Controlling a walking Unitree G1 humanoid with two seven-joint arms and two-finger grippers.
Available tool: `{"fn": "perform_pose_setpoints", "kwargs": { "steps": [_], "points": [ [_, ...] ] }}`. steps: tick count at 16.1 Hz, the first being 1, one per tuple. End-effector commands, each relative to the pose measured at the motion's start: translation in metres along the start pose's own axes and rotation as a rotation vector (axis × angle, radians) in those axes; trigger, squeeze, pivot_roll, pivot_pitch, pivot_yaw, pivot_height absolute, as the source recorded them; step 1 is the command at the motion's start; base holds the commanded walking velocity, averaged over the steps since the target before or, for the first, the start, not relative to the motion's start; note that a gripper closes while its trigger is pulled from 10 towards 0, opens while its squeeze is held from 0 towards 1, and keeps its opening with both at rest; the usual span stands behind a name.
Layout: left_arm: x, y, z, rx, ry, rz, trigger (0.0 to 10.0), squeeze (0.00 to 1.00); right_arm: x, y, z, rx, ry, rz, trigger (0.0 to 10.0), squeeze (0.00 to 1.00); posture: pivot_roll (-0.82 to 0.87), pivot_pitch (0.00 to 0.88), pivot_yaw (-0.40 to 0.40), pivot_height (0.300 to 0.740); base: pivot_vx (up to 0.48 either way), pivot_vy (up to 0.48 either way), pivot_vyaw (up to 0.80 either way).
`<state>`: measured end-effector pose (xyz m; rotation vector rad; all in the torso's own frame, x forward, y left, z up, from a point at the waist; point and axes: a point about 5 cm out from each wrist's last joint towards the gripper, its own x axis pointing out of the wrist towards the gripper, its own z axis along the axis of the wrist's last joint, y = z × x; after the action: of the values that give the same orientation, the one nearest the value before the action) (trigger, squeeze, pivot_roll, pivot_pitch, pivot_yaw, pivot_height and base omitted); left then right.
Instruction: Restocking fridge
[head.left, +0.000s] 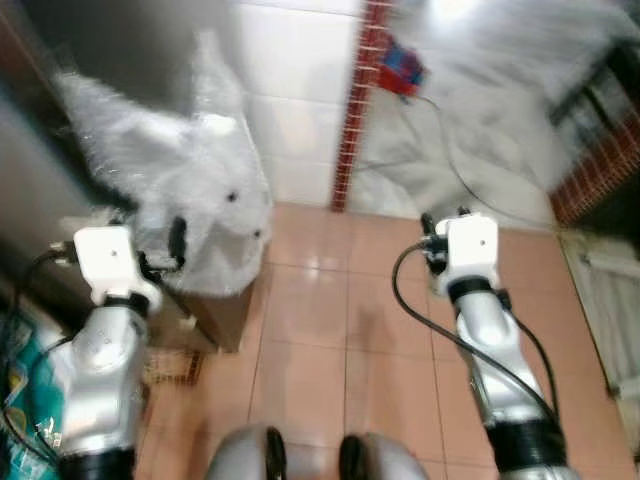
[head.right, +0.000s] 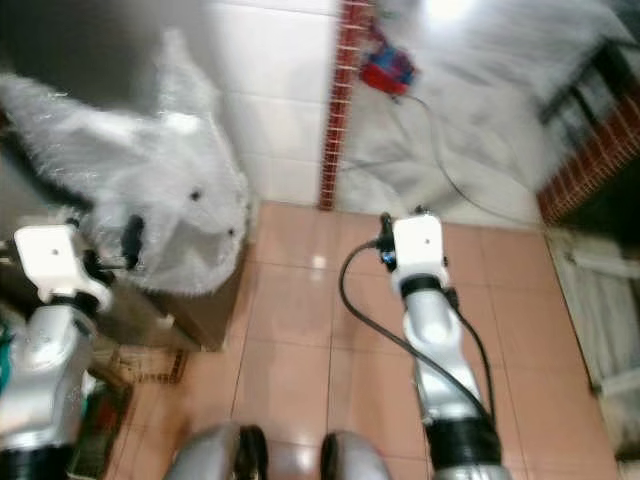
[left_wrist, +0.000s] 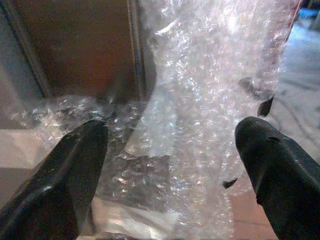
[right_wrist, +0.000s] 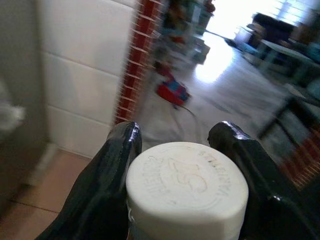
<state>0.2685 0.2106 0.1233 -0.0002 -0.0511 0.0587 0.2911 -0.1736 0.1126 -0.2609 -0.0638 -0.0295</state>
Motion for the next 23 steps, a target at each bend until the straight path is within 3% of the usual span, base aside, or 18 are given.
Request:
{"fn": "perform_pose_setpoints", "kwargs": {
  "steps": [1,7,11,18,23],
  "points": [
    [-0.002,0.000,-0.001,0.017,-0.001,-0.009,10.0,0.00,0.002,0.000,0.007,0.000,-0.035,0.001,10.0,0.00,0.07,0.118,-0.008,0.740,0.000,0.000,0.00],
    [-0.003,0.002,0.003,0.056,-0.031,0.061,10.0,0.00,0.003,0.002,0.007,-0.017,-0.043,0.014,10.0,0.00,0.07,0.119,-0.004,0.740,0.000,0.000,0.00],
    [-0.008,-0.007,-0.002,-0.004,0.010,-0.011,10.0,0.00,0.002,0.001,0.006,0.010,-0.034,0.002,10.0,0.00,0.07,0.119,-0.001,0.740,0.000,0.093,0.00],
    [-0.008,-0.009,-0.003,-0.005,0.014,-0.020,10.0,0.00,0.003,0.000,0.005,0.000,-0.030,-0.005,10.0,0.00,0.07,0.120,-0.002,0.740,0.000,0.445,0.00],
    [-0.009,-0.013,-0.001,0.008,0.001,-0.051,10.0,0.00,0.003,-0.001,0.004,-0.009,-0.027,-0.015,10.0,0.00,0.07,0.117,0.001,0.740,0.000,0.000,0.00]
  ]
}}
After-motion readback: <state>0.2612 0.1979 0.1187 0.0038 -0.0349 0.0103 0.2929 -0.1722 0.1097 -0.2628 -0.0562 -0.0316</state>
